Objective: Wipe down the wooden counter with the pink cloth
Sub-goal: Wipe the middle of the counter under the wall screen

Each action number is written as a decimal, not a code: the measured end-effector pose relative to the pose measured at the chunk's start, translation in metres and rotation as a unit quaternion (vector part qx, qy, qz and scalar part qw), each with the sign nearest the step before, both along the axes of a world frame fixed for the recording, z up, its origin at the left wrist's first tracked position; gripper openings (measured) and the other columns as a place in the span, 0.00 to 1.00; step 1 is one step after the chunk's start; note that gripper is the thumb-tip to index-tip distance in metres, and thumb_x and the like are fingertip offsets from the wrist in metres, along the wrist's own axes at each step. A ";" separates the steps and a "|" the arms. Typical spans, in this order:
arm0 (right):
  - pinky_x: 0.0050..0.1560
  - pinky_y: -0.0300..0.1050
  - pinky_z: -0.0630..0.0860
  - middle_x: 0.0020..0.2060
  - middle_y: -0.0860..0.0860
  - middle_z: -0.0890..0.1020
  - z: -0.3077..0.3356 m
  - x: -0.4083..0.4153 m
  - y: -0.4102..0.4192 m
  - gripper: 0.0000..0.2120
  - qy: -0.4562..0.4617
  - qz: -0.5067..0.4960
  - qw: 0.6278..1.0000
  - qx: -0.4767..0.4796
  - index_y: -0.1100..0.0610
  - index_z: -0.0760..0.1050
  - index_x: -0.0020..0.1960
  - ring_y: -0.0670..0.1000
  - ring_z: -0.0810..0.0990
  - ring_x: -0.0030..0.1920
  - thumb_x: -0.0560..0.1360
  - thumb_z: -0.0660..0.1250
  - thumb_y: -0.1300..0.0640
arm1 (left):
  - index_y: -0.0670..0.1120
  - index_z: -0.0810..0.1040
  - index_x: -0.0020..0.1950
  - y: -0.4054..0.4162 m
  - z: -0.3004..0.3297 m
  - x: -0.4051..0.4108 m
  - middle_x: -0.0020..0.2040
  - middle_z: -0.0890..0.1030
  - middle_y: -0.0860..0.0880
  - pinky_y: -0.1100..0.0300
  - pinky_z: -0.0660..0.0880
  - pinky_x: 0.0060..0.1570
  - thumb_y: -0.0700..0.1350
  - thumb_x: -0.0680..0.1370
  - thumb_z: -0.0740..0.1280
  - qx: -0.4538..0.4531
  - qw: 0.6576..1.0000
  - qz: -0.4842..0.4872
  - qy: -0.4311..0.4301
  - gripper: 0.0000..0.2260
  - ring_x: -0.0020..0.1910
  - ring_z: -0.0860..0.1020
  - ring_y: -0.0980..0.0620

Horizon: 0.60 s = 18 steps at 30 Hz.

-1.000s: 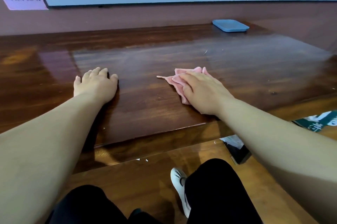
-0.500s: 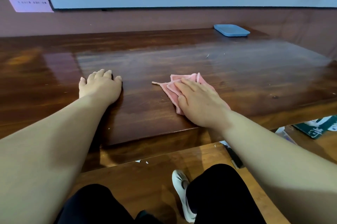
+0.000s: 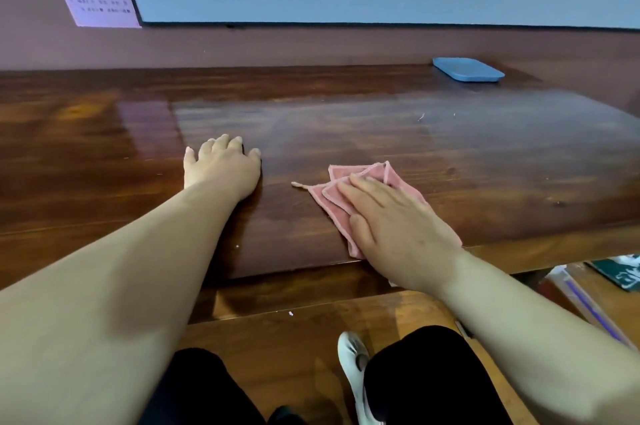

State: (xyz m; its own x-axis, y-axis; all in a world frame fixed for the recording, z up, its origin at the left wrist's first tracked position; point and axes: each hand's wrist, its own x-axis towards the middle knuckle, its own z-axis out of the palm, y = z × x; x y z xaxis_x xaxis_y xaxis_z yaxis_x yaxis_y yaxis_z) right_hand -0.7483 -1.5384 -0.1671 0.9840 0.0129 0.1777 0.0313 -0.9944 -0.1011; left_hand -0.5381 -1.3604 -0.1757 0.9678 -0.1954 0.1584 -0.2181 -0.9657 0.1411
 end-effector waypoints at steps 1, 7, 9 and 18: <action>0.80 0.46 0.45 0.79 0.49 0.63 0.000 0.004 0.000 0.23 0.002 -0.002 1.000 -0.002 0.52 0.60 0.80 0.47 0.56 0.79 0.85 0.49 0.53 | 0.49 0.61 0.76 0.000 0.000 0.000 0.78 0.59 0.49 0.44 0.47 0.74 0.59 0.81 0.47 -0.001 1.000 0.001 0.002 0.26 0.76 0.55 0.47; 0.80 0.50 0.43 0.81 0.47 0.55 0.011 0.032 0.004 0.24 0.041 -0.022 0.998 0.036 0.49 0.54 0.81 0.46 0.50 0.81 0.85 0.46 0.51 | 0.47 0.64 0.75 0.004 0.016 0.001 0.75 0.65 0.47 0.47 0.53 0.73 0.58 0.81 0.55 -0.078 0.996 -0.015 0.045 0.26 0.74 0.62 0.44; 0.80 0.48 0.43 0.81 0.46 0.55 0.003 0.019 0.007 0.25 0.034 0.004 0.999 0.017 0.48 0.53 0.82 0.46 0.50 0.81 0.85 0.46 0.51 | 0.46 0.67 0.74 0.016 0.026 0.006 0.73 0.69 0.44 0.51 0.58 0.71 0.57 0.81 0.59 -0.146 0.987 -0.025 0.066 0.25 0.71 0.66 0.42; 0.80 0.48 0.43 0.81 0.47 0.56 0.014 0.053 0.027 0.24 0.049 0.016 0.998 0.029 0.49 0.55 0.81 0.47 0.51 0.80 0.85 0.47 0.53 | 0.46 0.67 0.74 0.084 0.029 0.001 0.71 0.71 0.41 0.46 0.61 0.71 0.55 0.81 0.59 -0.120 0.991 0.048 0.038 0.23 0.69 0.68 0.39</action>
State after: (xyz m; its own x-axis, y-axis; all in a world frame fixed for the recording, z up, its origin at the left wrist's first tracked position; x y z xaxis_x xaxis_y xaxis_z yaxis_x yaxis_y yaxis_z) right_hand -0.6948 -1.5115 -0.1535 0.9959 0.0375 0.0821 0.0505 -0.9855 -0.1619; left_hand -0.5372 -1.2764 -0.1465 0.9912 -0.0669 0.1145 -0.1060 -0.9185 0.3811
